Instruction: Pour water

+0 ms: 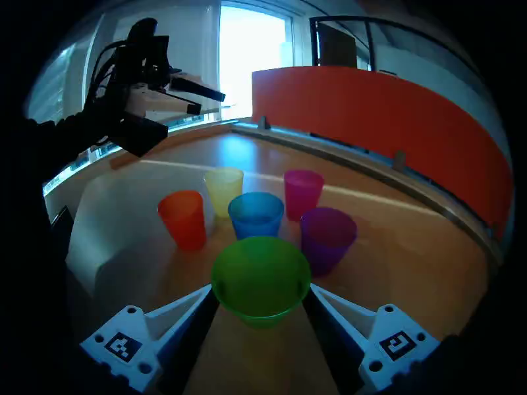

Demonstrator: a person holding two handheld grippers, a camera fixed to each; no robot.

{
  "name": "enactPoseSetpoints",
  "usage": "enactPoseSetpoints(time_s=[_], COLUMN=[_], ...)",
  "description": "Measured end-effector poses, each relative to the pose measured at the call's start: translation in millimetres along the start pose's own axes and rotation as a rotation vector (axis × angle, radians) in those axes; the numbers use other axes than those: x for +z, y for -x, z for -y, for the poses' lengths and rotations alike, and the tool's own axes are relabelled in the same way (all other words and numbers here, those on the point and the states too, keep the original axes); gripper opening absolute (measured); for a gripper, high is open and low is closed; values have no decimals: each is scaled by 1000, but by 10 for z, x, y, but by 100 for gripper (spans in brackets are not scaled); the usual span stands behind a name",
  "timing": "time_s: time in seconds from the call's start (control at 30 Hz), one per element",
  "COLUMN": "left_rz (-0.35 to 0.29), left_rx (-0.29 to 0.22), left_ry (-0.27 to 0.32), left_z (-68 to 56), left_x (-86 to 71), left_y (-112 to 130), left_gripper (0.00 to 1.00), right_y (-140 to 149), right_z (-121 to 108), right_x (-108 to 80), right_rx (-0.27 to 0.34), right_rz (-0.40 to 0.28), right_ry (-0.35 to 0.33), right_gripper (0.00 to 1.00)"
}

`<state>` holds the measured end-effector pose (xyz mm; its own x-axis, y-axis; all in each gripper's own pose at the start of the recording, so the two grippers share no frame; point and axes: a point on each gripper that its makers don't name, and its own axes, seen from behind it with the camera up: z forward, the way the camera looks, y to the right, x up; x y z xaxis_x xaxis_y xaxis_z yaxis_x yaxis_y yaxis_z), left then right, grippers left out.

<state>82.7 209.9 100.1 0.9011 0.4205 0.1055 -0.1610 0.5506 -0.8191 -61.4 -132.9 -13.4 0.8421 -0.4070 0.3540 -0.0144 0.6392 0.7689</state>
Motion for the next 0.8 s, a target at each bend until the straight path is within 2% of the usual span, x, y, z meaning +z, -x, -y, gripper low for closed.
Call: enactPoseSetpoints(time_s=[0.4, 0.8], left_rz=[1, 1], left_rx=[12, 19], left_ry=[4, 26], left_z=[-16, -83], left_x=[22, 88], left_y=[-22, -43], left_gripper=[91, 91], right_y=[-411, -800], right_z=[-66, -110], right_x=[-215, -382], right_rx=[-38, -37], right_rz=[-114, -238], right_ry=[48, 77], right_gripper=[89, 89])
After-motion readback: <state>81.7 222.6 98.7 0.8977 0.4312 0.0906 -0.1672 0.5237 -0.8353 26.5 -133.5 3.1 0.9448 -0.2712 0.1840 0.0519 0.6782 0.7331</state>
